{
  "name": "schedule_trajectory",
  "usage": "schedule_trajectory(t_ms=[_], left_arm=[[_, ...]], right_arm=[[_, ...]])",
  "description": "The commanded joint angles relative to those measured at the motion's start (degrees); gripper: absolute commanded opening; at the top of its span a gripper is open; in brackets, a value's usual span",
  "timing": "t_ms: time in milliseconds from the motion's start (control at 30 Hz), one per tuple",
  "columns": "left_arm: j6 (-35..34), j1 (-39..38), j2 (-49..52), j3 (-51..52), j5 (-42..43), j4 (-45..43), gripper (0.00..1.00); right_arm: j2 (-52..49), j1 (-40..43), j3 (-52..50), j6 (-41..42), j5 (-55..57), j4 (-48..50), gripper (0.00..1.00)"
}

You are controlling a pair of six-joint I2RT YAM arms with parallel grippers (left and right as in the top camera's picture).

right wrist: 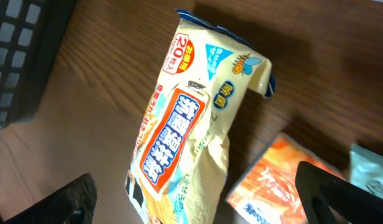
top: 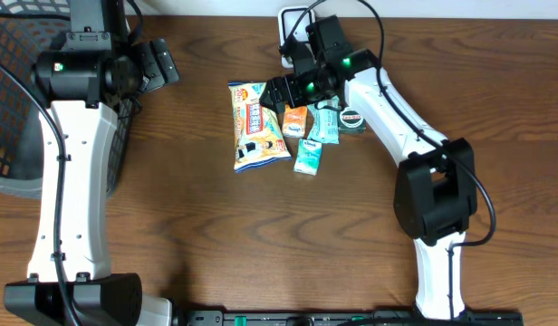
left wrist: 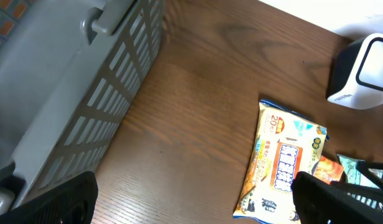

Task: Scan the item barcode
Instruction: 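Reach the right gripper to the yellow snack bag and grasp it, then lift the snack bag and hold it to the scanner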

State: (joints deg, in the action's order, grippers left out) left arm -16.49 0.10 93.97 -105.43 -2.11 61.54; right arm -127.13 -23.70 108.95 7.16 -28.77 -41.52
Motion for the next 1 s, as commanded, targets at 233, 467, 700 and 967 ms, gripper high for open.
schedule_trajectory(t_ms=[233, 467, 700, 967], left_arm=[[-0.1, -0.1, 0.0, -0.2, -0.9, 0.1, 0.98], [-0.1, 0.0, 0.0, -0.2, -0.9, 0.1, 0.98], [-0.1, -0.1, 0.0, -0.2, -0.9, 0.1, 0.98], [-0.1, -0.1, 0.0, -0.2, -0.9, 0.1, 0.98]], right_arm=[[-5.5, -2.6, 1.2, 2.2, -4.0, 4.2, 0.84], [-7.8, -4.1, 1.1, 3.4, -1.8, 4.8, 0.76], [-9.0, -5.5, 1.1, 3.5, -1.1, 4.4, 0.72], [-9.9, -7.5, -0.1, 3.5, 0.8, 4.2, 0.65]])
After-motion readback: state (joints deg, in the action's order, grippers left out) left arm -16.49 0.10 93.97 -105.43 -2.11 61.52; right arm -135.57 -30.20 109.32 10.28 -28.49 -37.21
